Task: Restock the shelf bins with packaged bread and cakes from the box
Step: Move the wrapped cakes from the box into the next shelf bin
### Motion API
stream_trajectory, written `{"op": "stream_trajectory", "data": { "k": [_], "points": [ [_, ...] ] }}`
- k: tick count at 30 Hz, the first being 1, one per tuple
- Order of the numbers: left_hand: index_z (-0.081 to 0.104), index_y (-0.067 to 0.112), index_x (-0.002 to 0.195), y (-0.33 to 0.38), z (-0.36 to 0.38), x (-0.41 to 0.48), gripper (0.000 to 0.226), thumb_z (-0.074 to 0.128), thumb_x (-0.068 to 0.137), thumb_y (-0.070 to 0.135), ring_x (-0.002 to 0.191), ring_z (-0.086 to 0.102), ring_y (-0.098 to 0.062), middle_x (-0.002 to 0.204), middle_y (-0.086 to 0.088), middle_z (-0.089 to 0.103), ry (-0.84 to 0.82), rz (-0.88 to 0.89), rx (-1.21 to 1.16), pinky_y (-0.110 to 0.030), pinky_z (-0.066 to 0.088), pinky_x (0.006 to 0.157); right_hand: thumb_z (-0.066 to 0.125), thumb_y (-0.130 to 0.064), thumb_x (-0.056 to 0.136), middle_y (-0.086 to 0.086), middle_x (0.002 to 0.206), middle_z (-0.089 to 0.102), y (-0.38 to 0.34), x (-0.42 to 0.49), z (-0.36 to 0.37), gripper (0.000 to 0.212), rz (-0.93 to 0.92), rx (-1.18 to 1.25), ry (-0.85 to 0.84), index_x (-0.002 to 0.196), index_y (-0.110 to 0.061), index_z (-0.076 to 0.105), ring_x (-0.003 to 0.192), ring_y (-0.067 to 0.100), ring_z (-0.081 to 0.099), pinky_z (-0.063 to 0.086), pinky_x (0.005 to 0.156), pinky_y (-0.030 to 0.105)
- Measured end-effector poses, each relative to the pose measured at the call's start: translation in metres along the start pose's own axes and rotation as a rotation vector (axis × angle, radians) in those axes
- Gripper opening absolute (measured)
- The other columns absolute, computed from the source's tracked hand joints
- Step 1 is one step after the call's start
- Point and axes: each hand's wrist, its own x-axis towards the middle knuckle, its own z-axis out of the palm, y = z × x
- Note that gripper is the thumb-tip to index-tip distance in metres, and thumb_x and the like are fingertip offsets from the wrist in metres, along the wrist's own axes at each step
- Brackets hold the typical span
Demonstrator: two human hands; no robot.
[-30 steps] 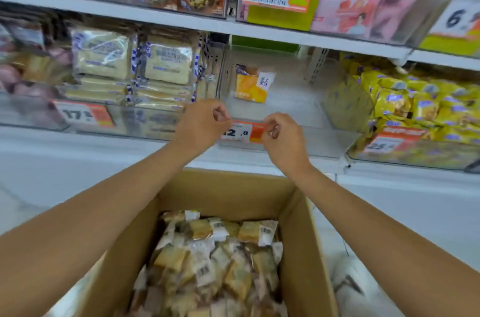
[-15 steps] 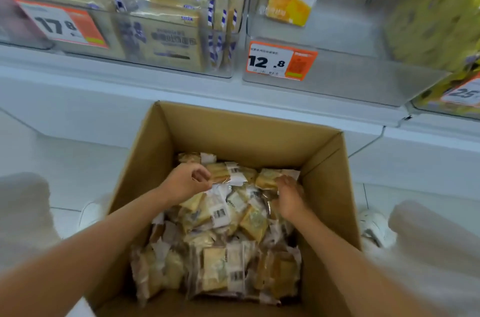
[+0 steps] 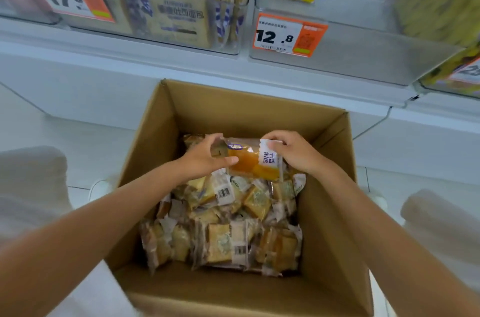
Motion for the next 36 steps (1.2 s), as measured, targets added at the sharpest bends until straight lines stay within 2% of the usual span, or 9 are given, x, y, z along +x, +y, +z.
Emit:
{"op": "stream_trajectory", "data": {
  "k": [3, 7, 10, 14, 17, 20, 26, 32, 36],
  "points": [
    [0.047, 0.018, 0.136, 0.012, 0.000, -0.008, 0.077, 0.082, 0.070, 0.035, 0.109, 0.065, -0.015, 0.125, -0.002, 0.064, -0.022, -0.091, -0.288, -0.031, 0.055, 0.086, 0.049, -0.029, 0.101, -0.014, 0.106, 0.063, -0.017, -0.014, 0.000, 0.022, -0.042, 0.171, 0.084, 0.116, -0.021, 0.063, 0.096, 0.001, 0.060, 0.047, 0.073, 0.012],
    [0.061, 0.015, 0.124, 0.019, -0.010, -0.017, 0.058, 0.077, 0.070, 0.031, 0.103, 0.069, -0.023, 0.116, -0.008, 0.071, -0.234, -0.246, -0.581, -0.036, 0.057, 0.085, 0.046, -0.032, 0.102, 0.003, 0.100, 0.070, -0.019, -0.008, 0.013, 0.024, 0.051, 0.449, 0.148, 0.106, -0.021, 0.067, 0.092, 0.017, 0.067, 0.053, 0.081, 0.032],
    [0.063, 0.015, 0.122, 0.010, -0.016, -0.013, 0.043, 0.075, 0.081, 0.022, 0.098, 0.071, -0.018, 0.113, -0.007, 0.072, -0.062, -0.226, -0.518, -0.028, 0.059, 0.074, 0.037, -0.038, 0.104, 0.010, 0.107, 0.071, -0.008, 0.016, 0.024, 0.032, 0.156, 0.560, 0.158, 0.109, -0.020, 0.064, 0.096, 0.019, 0.068, 0.054, 0.087, 0.034],
    [0.063, 0.012, 0.121, -0.013, -0.040, -0.009, 0.040, 0.075, 0.083, 0.015, 0.094, 0.072, -0.019, 0.110, -0.009, 0.073, 0.266, -0.158, -0.504, -0.025, 0.060, 0.069, 0.059, -0.022, 0.096, 0.001, 0.121, 0.066, 0.037, 0.059, 0.042, 0.024, 0.127, 0.085, 0.054, 0.119, -0.020, 0.063, 0.112, 0.014, 0.060, 0.047, 0.100, 0.034],
    [0.063, 0.015, 0.119, -0.021, -0.047, -0.015, 0.036, 0.073, 0.084, 0.012, 0.088, 0.072, -0.012, 0.104, -0.003, 0.074, 0.305, -0.135, -0.469, -0.022, 0.057, 0.067, 0.071, -0.012, 0.084, 0.005, 0.141, 0.053, 0.064, 0.084, 0.077, 0.048, 0.109, -0.130, -0.083, 0.130, -0.019, 0.060, 0.132, 0.022, 0.047, 0.041, 0.107, 0.037],
    [0.062, 0.016, 0.119, -0.028, -0.047, -0.018, 0.038, 0.074, 0.084, 0.013, 0.097, 0.071, -0.018, 0.107, -0.004, 0.073, 0.322, -0.144, -0.433, -0.033, 0.058, 0.082, 0.071, -0.016, 0.084, 0.000, 0.156, 0.032, 0.086, 0.098, 0.119, 0.064, 0.048, -0.349, -0.122, 0.143, -0.023, 0.047, 0.143, 0.027, 0.028, 0.028, 0.115, 0.040],
    [0.060, 0.014, 0.120, -0.031, -0.041, -0.013, 0.038, 0.074, 0.085, 0.015, 0.100, 0.068, -0.017, 0.110, -0.004, 0.071, 0.441, -0.138, -0.355, -0.033, 0.056, 0.087, 0.058, -0.016, 0.092, 0.005, 0.107, 0.070, 0.086, 0.101, 0.110, 0.023, -0.107, -0.416, 0.236, 0.110, -0.021, 0.072, 0.104, 0.025, 0.059, 0.047, 0.087, 0.035],
    [0.058, 0.014, 0.126, -0.018, -0.035, -0.010, 0.039, 0.070, 0.089, 0.020, 0.099, 0.065, -0.012, 0.110, 0.000, 0.068, 0.529, -0.044, -0.292, -0.023, 0.053, 0.078, 0.051, -0.018, 0.099, -0.006, 0.070, 0.056, 0.014, 0.043, 0.025, 0.021, -0.112, 0.021, 0.353, 0.083, -0.010, 0.062, 0.063, 0.001, 0.048, 0.035, 0.061, 0.021],
    [0.065, 0.021, 0.113, 0.007, -0.021, -0.021, 0.037, 0.062, 0.090, 0.049, 0.100, 0.067, -0.016, 0.105, 0.001, 0.071, 0.403, 0.015, -0.268, -0.035, 0.055, 0.091, 0.049, -0.023, 0.101, 0.008, 0.065, 0.043, -0.029, -0.001, -0.010, 0.036, -0.077, 0.286, 0.445, 0.075, 0.001, 0.050, 0.058, 0.007, 0.041, 0.030, 0.053, 0.019]
  ]
}}
